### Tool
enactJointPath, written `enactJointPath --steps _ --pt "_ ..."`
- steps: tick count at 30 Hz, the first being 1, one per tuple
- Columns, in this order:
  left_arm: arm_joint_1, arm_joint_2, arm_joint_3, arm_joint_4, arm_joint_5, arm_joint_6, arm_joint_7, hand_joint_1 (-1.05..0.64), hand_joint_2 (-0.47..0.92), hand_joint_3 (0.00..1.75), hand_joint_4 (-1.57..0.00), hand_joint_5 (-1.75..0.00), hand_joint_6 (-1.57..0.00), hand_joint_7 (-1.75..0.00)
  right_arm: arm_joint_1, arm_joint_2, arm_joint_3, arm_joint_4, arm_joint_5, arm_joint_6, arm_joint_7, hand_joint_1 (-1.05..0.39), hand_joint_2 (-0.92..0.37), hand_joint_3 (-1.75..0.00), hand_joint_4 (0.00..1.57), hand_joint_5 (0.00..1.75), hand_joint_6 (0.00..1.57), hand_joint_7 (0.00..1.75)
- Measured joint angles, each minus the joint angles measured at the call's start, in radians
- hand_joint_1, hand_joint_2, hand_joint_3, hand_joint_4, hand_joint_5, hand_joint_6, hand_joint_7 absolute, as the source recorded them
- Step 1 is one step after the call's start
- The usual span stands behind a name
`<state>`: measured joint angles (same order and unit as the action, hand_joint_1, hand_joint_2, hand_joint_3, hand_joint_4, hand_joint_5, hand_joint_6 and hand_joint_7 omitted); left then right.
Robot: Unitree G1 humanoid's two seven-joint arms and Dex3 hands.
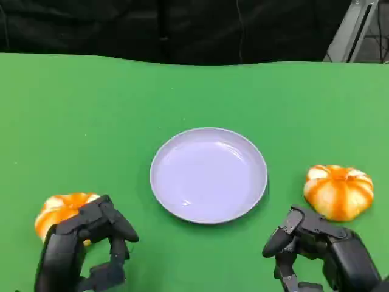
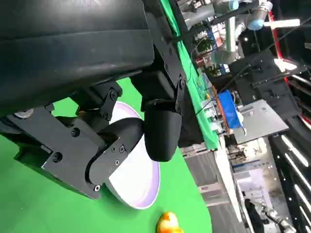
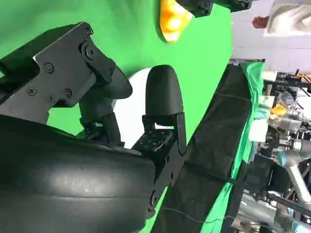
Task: Grasp the bread from the table and place it into the plate.
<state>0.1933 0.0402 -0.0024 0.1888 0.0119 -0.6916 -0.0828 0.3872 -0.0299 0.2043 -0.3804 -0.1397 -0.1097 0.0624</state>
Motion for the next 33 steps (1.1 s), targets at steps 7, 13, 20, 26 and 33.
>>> enactJointPath --steps 7,13,20,26,33 --pt "0.000 0.000 0.000 0.000 0.000 0.000 0.000 -0.15 0.41 1.39 -0.86 -1.73 -0.81 -1.49 -0.002 0.001 0.001 0.000 0.001 0.000 0.000 0.05 -0.43 -1.28 0.71 1.65 0.73 1.38" --pt "0.001 0.000 0.000 -0.006 -0.001 0.000 0.000 -0.15 0.40 1.40 -0.85 -1.72 -0.81 -1.48 -0.001 0.001 0.002 0.000 0.001 0.000 0.000 0.04 -0.43 -1.28 0.71 1.66 0.73 1.37" --pt "0.001 -0.001 0.000 -0.007 -0.002 0.001 0.000 -0.15 0.39 1.41 -0.85 -1.72 -0.81 -1.47 -0.001 0.000 0.002 0.000 0.000 0.000 0.000 0.04 -0.42 -1.28 0.72 1.65 0.73 1.37" --pt "0.001 -0.009 0.002 -0.007 -0.012 0.001 0.000 -0.15 0.53 1.08 -0.77 -1.40 -0.79 -1.04 -0.001 0.000 0.002 0.000 -0.001 0.000 0.000 0.04 -0.43 -1.27 0.72 1.65 0.74 1.36" --pt "0.002 -0.034 0.015 -0.029 0.002 0.041 0.034 -0.18 0.81 0.38 -0.59 -1.09 -0.73 -0.51 -0.001 0.000 0.002 0.000 -0.001 0.000 0.000 0.04 -0.43 -1.28 0.72 1.65 0.74 1.37"
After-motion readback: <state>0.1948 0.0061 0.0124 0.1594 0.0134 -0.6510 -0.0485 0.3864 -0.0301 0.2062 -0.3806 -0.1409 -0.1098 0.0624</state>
